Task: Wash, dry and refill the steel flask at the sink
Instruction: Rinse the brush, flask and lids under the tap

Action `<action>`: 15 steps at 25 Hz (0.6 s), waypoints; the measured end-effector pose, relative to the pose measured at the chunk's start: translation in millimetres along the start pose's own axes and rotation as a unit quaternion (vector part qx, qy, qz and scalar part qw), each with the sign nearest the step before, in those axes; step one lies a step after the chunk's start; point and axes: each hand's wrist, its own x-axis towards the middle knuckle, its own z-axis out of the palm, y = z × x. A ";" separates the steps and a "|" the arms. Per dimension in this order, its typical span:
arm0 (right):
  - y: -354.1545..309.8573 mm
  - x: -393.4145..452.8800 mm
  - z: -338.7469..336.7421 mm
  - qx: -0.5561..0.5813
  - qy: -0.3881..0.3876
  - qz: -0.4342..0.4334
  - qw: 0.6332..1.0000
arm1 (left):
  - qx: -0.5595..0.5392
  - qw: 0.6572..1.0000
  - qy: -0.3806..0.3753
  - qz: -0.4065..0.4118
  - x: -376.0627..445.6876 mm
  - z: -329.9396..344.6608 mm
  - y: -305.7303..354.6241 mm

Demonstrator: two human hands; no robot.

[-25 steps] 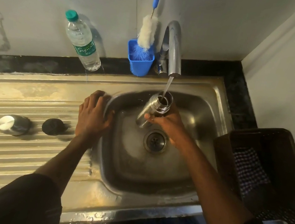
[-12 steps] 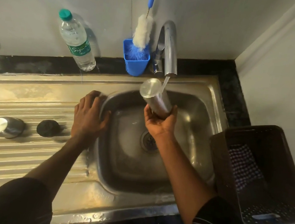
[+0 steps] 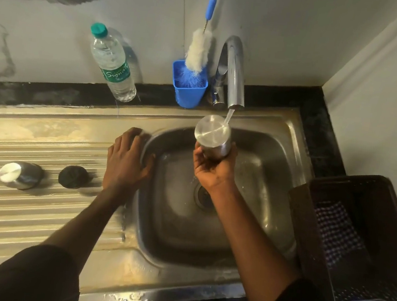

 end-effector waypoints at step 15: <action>-27.2 -38.3 -13.2 -0.517 -0.082 -0.297 0.798 | -0.133 0.990 0.020 -0.040 5.2 -8.1 17.0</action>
